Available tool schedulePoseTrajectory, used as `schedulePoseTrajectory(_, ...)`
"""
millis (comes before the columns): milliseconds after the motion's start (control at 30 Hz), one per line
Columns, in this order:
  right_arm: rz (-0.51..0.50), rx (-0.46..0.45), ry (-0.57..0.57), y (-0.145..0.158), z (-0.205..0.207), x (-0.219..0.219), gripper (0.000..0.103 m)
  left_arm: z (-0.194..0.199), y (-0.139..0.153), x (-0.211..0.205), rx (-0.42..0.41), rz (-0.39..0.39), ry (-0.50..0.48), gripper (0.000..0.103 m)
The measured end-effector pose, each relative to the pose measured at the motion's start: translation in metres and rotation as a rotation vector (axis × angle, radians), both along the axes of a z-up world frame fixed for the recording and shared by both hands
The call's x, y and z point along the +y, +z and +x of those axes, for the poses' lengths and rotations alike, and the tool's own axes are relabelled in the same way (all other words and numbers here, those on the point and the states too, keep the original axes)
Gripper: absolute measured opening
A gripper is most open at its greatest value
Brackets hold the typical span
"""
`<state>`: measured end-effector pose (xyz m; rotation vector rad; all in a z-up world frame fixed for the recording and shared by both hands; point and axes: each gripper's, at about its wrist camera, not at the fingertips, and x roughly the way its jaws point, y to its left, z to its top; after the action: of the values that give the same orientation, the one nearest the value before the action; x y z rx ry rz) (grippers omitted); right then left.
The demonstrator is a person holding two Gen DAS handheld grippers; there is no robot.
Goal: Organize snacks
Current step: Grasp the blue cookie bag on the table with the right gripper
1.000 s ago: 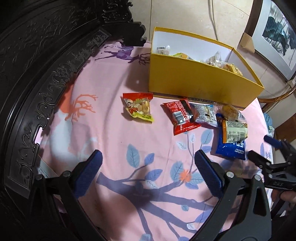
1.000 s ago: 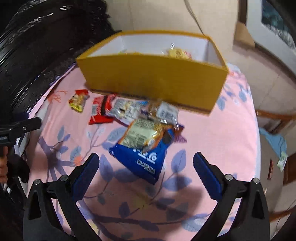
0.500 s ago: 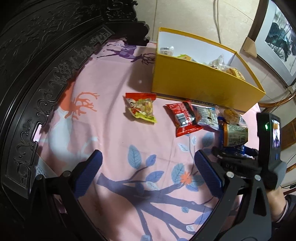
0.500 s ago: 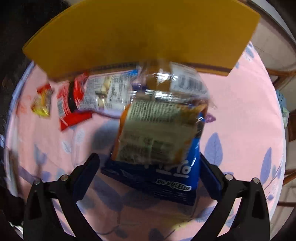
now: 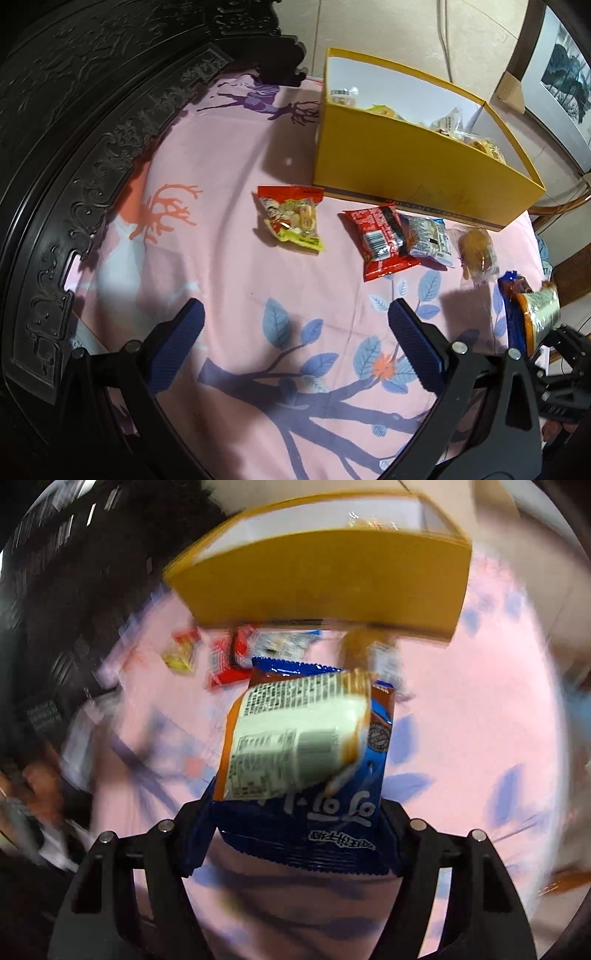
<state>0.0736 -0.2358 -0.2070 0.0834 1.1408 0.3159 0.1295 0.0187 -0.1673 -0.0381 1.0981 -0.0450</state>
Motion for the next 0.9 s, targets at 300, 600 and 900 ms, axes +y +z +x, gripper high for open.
schedulePoseTrajectory(300, -0.396, -0.207, 0.187, 0.008, -0.010, 0.039, 0.073, 0.003, 0.003, -0.029, 0.006, 0.005, -0.068, 0.101)
schedulePoseTrajectory(600, -0.591, -0.237, 0.262, -0.017, 0.001, 0.047, 0.073, 0.003, -0.002, -0.009, 0.015, 0.007, -0.008, 0.101)
schedulePoseTrajectory(900, -0.431, -0.179, 0.137, -0.006, -0.002, 0.040, 0.073, 0.078, -0.040, 0.032, 0.065, -0.023, 0.168, 0.101)
